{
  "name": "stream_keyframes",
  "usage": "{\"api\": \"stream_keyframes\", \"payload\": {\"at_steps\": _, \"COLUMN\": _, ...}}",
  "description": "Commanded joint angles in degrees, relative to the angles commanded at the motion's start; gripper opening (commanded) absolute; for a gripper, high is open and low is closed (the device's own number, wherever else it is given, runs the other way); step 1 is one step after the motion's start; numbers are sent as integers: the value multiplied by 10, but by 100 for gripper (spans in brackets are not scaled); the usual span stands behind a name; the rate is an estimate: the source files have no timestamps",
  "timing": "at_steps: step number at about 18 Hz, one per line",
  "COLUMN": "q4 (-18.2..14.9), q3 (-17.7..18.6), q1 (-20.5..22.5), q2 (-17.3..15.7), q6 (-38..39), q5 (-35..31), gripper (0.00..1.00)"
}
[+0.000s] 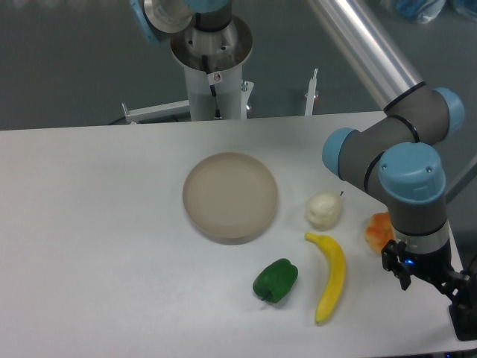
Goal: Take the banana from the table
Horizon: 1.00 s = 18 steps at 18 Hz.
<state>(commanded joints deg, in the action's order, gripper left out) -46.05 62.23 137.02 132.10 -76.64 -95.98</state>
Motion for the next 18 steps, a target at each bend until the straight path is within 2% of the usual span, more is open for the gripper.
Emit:
{"api": "stream_keyframes", "payload": {"at_steps": 6, "q4": 0, "q3": 5, "q1": -3, "q2": -2, "q6": 25, "q5": -1, "gripper": 100}}
{"api": "stream_keyframes", "payload": {"at_steps": 11, "q4": -1, "q3": 41, "q1": -6, "q2": -16, "q6": 79, "q5": -2, "gripper": 100}}
{"api": "stream_keyframes", "payload": {"at_steps": 15, "q4": -32, "q3": 70, "q1": -15, "q2": -33, "q6": 199, "q5": -1, "gripper": 100}}
{"api": "stream_keyframes", "payload": {"at_steps": 18, "q4": -36, "q3": 96, "q1": -25, "q2": -38, "q6": 263, "q5": 3, "gripper": 100}}
